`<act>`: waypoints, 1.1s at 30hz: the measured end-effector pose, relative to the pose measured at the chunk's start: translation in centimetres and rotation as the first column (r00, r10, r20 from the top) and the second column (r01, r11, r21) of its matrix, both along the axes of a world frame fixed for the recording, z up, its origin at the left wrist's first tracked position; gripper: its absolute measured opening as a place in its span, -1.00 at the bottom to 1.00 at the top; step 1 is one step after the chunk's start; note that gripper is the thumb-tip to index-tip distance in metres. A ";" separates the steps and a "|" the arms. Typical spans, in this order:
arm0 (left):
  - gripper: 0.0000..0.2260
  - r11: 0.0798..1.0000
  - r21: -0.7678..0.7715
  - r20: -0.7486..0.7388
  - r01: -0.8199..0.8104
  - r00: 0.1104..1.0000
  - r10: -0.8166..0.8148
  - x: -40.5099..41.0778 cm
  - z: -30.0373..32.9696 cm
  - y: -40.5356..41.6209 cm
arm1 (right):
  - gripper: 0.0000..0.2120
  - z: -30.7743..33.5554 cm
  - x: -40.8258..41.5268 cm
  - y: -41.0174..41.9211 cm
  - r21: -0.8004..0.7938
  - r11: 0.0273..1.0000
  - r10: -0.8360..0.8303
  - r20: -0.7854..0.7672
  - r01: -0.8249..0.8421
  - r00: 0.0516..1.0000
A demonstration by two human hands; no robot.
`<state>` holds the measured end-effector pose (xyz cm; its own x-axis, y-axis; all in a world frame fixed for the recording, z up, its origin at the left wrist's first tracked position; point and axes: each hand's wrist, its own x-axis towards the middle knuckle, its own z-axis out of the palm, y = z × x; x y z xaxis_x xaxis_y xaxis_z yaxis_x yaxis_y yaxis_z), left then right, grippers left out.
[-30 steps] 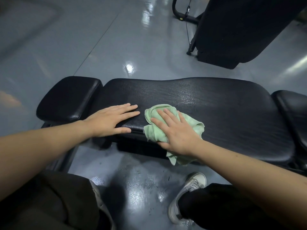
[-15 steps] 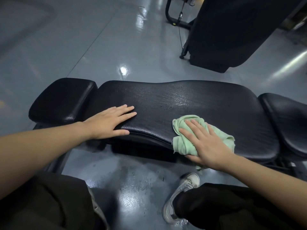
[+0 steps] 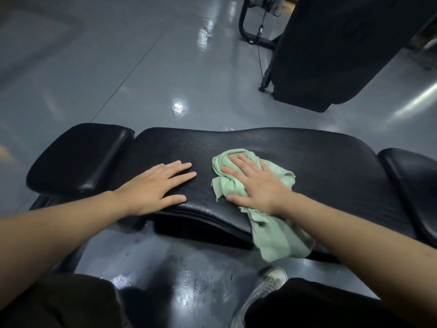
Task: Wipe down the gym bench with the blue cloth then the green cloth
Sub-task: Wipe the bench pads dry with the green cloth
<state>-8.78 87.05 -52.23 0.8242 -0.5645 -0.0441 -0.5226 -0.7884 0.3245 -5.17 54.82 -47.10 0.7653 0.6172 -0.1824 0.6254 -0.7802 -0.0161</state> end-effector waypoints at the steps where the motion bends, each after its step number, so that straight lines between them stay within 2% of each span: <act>1: -0.34 1.000 -0.004 0.004 -0.005 1.000 0.005 0.2 -0.1 -0.2 | -0.25 0.0 1.5 0.2 -0.002 1.000 -0.006 0.001 0.006 1.000; 8: -0.39 1.000 -0.021 0.013 -0.006 1.000 0.006 1.6 -0.4 -0.6 | -0.32 0.2 11.2 0.6 -0.023 0.994 -0.111 0.018 0.111 0.994; 15: -0.41 1.000 -0.018 0.014 0.020 1.000 -0.020 2.8 -0.4 -1.2 | -0.32 0.0 13.0 0.3 0.000 0.990 -0.142 0.048 0.142 0.989; 18: -0.41 1.000 -0.015 0.015 0.022 1.000 -0.022 2.8 -0.3 -1.2 | -0.27 0.1 11.3 0.3 -0.025 0.990 -0.141 0.023 0.141 0.990; 23: -0.39 1.000 0.011 0.002 0.007 1.000 -0.007 2.5 0.0 -1.3 | -0.21 0.5 4.6 0.2 -0.039 0.999 -0.020 -0.015 0.020 1.000; 29: -0.31 0.999 0.012 -0.009 -0.037 0.999 0.037 1.5 0.4 -1.5 | -0.27 0.8 -3.8 -0.9 -0.022 0.993 0.111 -0.053 -0.113 0.992; 33: -0.30 0.999 0.016 -0.014 -0.049 0.999 0.049 1.0 0.4 -1.2 | -0.28 0.6 -6.7 -1.9 -0.014 0.987 0.159 -0.061 -0.160 0.985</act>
